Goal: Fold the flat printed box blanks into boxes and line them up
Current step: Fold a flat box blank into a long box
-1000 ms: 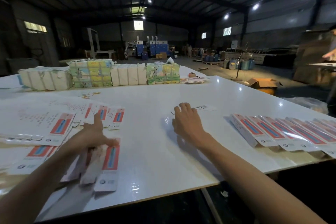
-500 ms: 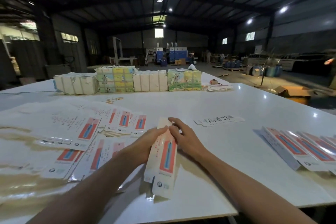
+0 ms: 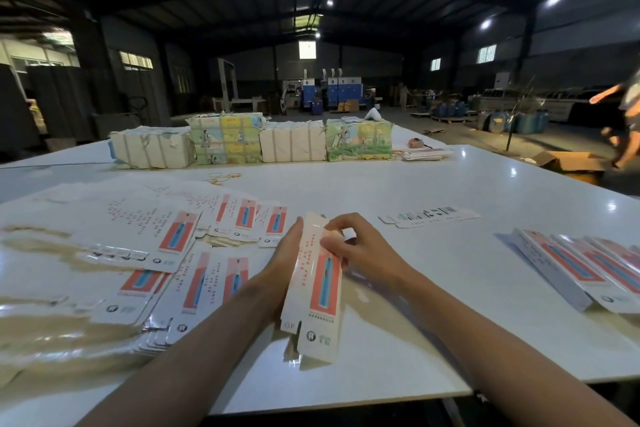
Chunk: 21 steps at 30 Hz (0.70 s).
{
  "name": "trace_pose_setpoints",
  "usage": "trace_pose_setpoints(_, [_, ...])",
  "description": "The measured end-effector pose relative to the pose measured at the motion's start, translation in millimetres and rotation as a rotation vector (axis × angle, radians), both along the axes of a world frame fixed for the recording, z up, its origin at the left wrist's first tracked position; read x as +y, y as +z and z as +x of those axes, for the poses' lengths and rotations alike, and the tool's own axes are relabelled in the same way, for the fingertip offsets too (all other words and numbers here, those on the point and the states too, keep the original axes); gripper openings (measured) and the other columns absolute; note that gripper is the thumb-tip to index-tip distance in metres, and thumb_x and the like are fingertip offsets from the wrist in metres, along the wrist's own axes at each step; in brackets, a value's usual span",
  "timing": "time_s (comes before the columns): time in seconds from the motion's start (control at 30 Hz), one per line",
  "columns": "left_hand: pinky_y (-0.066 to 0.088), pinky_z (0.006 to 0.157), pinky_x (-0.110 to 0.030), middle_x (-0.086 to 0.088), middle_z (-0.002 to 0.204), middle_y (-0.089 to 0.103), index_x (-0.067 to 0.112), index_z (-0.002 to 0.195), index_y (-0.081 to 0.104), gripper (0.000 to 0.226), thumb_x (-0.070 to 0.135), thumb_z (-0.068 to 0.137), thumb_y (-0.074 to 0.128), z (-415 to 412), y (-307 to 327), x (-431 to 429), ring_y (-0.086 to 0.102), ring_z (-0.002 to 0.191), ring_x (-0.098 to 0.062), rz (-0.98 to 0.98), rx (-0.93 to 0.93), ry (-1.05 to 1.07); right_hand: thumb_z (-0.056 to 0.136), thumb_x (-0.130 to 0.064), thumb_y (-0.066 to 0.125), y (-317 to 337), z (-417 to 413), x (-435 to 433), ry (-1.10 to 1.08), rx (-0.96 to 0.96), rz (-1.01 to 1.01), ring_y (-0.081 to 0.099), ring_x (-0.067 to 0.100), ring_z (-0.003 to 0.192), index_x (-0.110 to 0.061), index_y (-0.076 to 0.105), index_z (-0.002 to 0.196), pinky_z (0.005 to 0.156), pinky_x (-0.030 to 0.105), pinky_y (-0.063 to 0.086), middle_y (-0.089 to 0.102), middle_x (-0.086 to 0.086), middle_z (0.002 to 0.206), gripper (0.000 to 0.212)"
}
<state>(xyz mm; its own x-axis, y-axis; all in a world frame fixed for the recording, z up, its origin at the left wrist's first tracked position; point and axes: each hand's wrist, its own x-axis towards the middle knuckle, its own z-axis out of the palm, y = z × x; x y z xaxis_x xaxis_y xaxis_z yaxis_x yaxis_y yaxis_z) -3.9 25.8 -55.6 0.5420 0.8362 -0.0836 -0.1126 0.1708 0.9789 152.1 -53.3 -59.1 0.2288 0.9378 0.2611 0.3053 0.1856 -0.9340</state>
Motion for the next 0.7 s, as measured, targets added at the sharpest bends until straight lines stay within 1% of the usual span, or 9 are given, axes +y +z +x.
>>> trace_pose_setpoints(0.07, [0.059,0.060,-0.032,-0.007,0.077,0.074,0.019,0.091,0.064,0.045,0.063,0.098,0.055,-1,-1,0,0.073,0.061,-0.021,0.083,0.039,-0.037,0.096,-0.026,0.077,5,4,-1,0.017,0.078,-0.095,0.081,0.023,0.088,-0.017,0.055,0.114,0.066,0.029,0.064,0.070,0.010,0.113,0.030])
trace_pose_setpoints(0.17, [0.053,0.066,-0.034,-0.019,0.088,0.063,0.013,0.099,0.058,0.049,0.060,0.105,0.045,4,5,-5,0.067,0.064,-0.026,0.041,0.030,-0.205,0.097,-0.018,0.077,12,13,-4,0.086,0.099,-0.151,0.081,0.027,0.084,-0.004,0.055,0.110,0.061,0.030,0.064,0.080,0.008,0.091,0.029])
trace_pose_setpoints(0.27, [0.059,0.062,-0.034,-0.015,0.086,0.067,0.012,0.098,0.061,0.052,0.060,0.105,0.041,1,5,-8,0.071,0.062,-0.024,-0.045,-0.007,-0.303,0.097,-0.020,0.077,15,25,-4,0.056,0.153,-0.087,0.080,0.026,0.087,0.000,0.062,0.105,0.067,0.028,0.063,0.079,0.011,0.095,0.026])
trace_pose_setpoints(0.33, [0.061,0.059,-0.033,-0.012,0.086,0.066,0.014,0.105,0.064,0.047,0.057,0.105,0.045,-8,2,-5,0.072,0.060,-0.020,-0.092,-0.022,-0.323,0.096,-0.026,0.078,16,35,-2,0.019,0.097,-0.016,0.077,0.020,0.091,-0.002,0.067,0.100,0.074,0.025,0.061,0.080,0.007,0.097,0.027])
trace_pose_setpoints(0.4, [0.059,0.051,-0.028,-0.012,0.085,0.067,0.019,0.117,0.070,0.044,0.053,0.109,0.044,-20,-1,0,0.073,0.055,-0.016,-0.070,0.012,-0.270,0.097,-0.032,0.077,16,38,0,0.030,0.011,-0.024,0.077,0.018,0.095,-0.002,0.070,0.099,0.084,0.027,0.061,0.080,0.002,0.097,0.031])
trace_pose_setpoints(0.47, [0.063,0.060,-0.033,-0.015,0.093,0.078,0.024,0.116,0.073,0.057,0.068,0.104,0.039,-16,7,-3,0.079,0.074,-0.025,-0.048,0.078,-0.354,0.096,-0.033,0.078,14,37,2,0.010,-0.056,-0.063,0.078,0.016,0.093,-0.003,0.070,0.100,0.083,0.028,0.061,0.080,-0.002,0.094,0.031])
trace_pose_setpoints(0.53, [0.064,0.070,-0.037,-0.008,0.097,0.081,0.021,0.114,0.068,0.060,0.073,0.094,0.049,-6,8,-5,0.080,0.087,-0.027,-0.028,0.094,-0.389,0.094,-0.035,0.079,14,36,3,0.019,-0.085,-0.073,0.078,0.016,0.088,-0.006,0.070,0.100,0.076,0.025,0.061,0.080,-0.001,0.092,0.031])
trace_pose_setpoints(0.6, [0.063,0.072,-0.031,0.002,0.093,0.081,0.021,0.109,0.066,0.059,0.074,0.088,0.054,0,6,-6,0.079,0.084,-0.018,-0.002,0.079,-0.379,0.093,-0.039,0.079,14,37,3,0.075,-0.070,-0.094,0.077,0.020,0.079,-0.005,0.068,0.101,0.073,0.027,0.061,0.080,0.006,0.091,0.036])
trace_pose_setpoints(0.7, [0.064,0.071,-0.038,-0.012,0.097,0.075,0.013,0.102,0.070,0.075,0.081,0.093,0.040,2,0,0,0.075,0.077,-0.027,-0.127,0.057,-0.565,0.088,-0.053,0.080,17,39,0,0.149,-0.112,-0.203,0.072,0.025,0.073,-0.004,0.064,0.093,0.075,0.035,0.057,0.079,0.019,0.092,0.051])
